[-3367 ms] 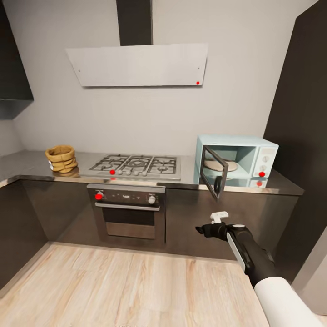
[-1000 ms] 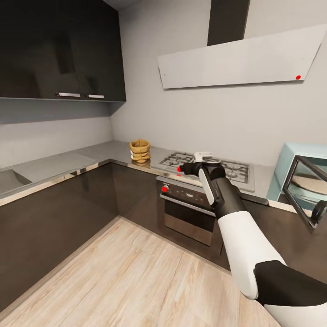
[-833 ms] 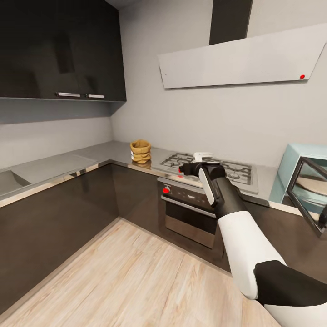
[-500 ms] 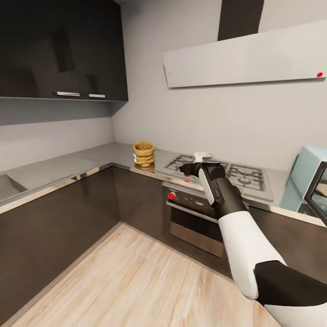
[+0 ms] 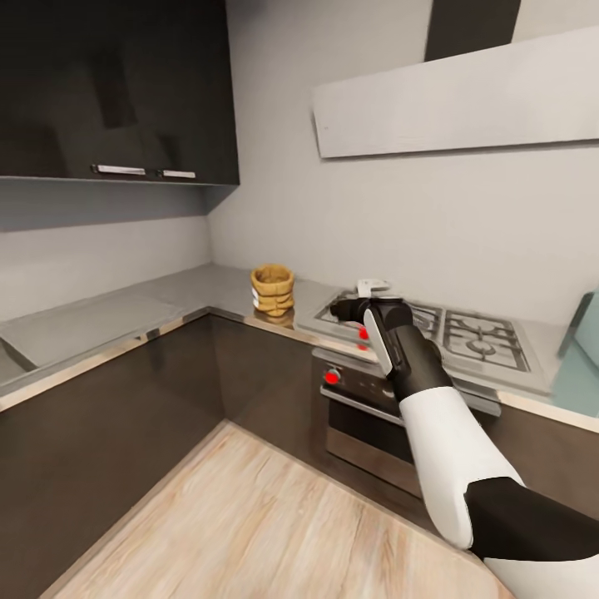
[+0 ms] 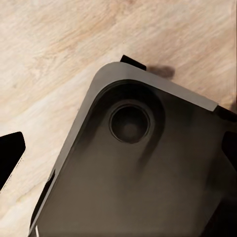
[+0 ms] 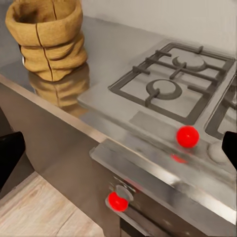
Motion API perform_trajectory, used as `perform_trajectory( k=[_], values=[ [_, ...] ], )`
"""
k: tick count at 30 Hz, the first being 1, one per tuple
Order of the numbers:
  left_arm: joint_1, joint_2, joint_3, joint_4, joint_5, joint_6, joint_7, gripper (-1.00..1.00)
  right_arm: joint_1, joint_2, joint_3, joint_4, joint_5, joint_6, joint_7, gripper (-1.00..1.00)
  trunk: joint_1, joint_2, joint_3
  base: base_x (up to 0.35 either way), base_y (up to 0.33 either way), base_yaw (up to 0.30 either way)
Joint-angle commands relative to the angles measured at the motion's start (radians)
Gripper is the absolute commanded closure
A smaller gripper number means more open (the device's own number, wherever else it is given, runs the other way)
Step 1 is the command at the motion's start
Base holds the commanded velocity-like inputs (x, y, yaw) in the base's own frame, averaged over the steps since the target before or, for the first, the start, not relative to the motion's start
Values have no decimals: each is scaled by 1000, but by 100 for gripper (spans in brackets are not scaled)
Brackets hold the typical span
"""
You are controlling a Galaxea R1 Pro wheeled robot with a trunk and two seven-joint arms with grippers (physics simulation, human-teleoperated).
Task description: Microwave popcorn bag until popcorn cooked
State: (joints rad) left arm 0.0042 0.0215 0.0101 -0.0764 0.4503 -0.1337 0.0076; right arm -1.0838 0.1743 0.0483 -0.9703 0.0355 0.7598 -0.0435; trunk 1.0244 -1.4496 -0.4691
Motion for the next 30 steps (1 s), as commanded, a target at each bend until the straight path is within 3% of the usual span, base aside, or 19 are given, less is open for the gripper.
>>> perform_trajectory(
  k=[1,15,30],
  values=[
    [0,0,1,-2,1,-1,1,-100,-1,0,2,-2,3,5,-2,-100,1,0,-1,315,143,0],
    [0,-1,-1,-2,-1,-3,2,-100,-1,0,2,-7,3,4,0,-100,1,0,-1,317,130,0],
    [0,0,-2,-2,-1,-3,3,-100,-1,0,2,-10,3,2,-1,-100,1,0,-1,324,10,0]
  ],
)
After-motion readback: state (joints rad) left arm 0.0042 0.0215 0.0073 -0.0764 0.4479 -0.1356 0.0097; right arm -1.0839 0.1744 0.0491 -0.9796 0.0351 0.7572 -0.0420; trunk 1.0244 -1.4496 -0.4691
